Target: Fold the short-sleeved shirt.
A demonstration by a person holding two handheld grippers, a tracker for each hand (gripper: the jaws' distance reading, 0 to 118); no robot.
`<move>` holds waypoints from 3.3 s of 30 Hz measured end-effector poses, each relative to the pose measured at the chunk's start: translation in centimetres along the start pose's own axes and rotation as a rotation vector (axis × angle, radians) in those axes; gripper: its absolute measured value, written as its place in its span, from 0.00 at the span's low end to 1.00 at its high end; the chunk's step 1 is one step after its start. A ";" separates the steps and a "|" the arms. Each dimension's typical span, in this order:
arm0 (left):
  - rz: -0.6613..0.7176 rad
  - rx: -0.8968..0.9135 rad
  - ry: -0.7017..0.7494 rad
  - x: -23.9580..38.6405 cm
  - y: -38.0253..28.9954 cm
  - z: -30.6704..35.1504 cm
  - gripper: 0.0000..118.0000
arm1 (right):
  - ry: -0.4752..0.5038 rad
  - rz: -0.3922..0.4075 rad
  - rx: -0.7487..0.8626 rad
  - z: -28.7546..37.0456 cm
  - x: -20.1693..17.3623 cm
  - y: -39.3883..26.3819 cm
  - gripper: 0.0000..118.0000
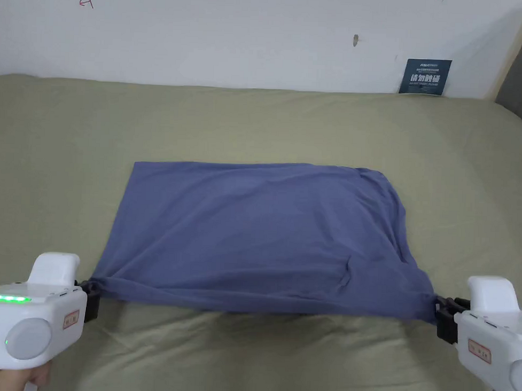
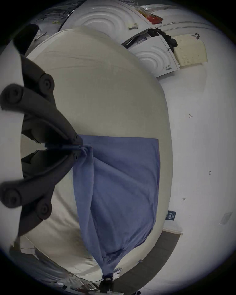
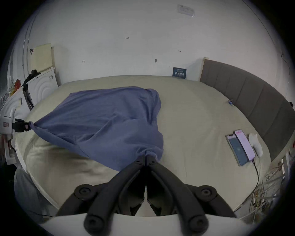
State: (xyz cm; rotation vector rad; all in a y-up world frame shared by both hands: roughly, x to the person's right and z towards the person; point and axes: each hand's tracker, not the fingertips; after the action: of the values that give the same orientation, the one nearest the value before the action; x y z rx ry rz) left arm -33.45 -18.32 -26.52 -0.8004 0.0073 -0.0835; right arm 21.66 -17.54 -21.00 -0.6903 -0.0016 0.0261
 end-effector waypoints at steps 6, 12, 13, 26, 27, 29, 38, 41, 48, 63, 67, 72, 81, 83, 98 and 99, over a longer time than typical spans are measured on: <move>0.034 -0.035 -0.016 -0.6 -1.0 -0.7 0.04 | 0.002 0.006 -0.042 -1.3 -0.1 -1.3 0.01; 0.065 -0.086 -0.053 -0.6 -1.6 -0.6 0.99 | 0.009 -0.037 -0.132 -2.3 -0.5 -1.9 0.97; 0.071 -0.050 -0.028 -0.9 -1.6 -0.1 0.94 | -0.001 -0.056 -0.066 -1.9 -0.4 -2.5 0.89; 0.222 0.041 0.000 -1.5 -1.0 6.1 0.00 | -0.033 -0.069 0.065 2.6 -0.9 -0.2 0.00; 0.213 0.025 0.002 -1.4 -1.1 6.0 0.00 | -0.034 -0.068 0.062 2.2 -0.6 -0.6 0.00; 0.205 0.000 0.007 -2.2 -1.2 3.8 0.00 | -0.022 -0.084 0.043 1.8 -0.3 -0.9 0.00; 0.256 -0.153 -0.021 -3.2 -0.5 -0.8 0.90 | -0.013 -0.088 -0.015 -0.2 0.1 -1.0 0.00; 0.252 -0.148 -0.008 -2.8 0.1 -1.6 0.90 | -0.017 -0.089 -0.026 -0.7 0.5 -1.0 0.00; 0.172 -0.206 -0.052 -1.4 -0.4 -2.3 0.07 | -0.020 -0.081 -0.059 -1.8 1.2 -0.6 0.00; 0.202 -0.163 -0.075 -1.9 0.1 -1.1 0.06 | 0.039 -0.050 -0.173 -3.7 0.7 -0.9 0.05; 0.168 -0.124 -0.088 -2.9 1.3 -1.1 0.06 | 0.041 -0.031 -0.113 -2.6 1.1 2.0 0.05; 0.167 -0.082 -0.095 -2.6 4.6 -0.4 0.06 | 0.054 -0.040 -0.078 -3.1 0.9 6.8 0.05; 0.198 -0.080 -0.078 -2.2 11.4 -5.8 0.06 | 0.033 -0.022 -0.110 -11.0 0.6 14.3 0.05; 0.196 -0.091 -0.070 -2.0 12.6 -7.6 0.06 | 0.023 -0.020 -0.139 -13.3 0.8 15.4 0.05; 0.225 -0.146 -0.053 -1.5 14.1 -16.4 0.60 | -0.014 -0.122 -0.254 -21.9 2.7 15.0 0.34; 0.229 -0.150 -0.044 -1.7 13.9 -16.3 0.92 | -0.041 -0.124 -0.253 -21.4 2.7 14.8 0.68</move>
State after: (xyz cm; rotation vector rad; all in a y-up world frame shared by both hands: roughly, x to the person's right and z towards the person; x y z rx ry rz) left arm -34.74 -20.23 -47.91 -0.9457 0.0643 0.1526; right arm 24.25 -19.70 -46.89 -0.9417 -0.0878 -0.0804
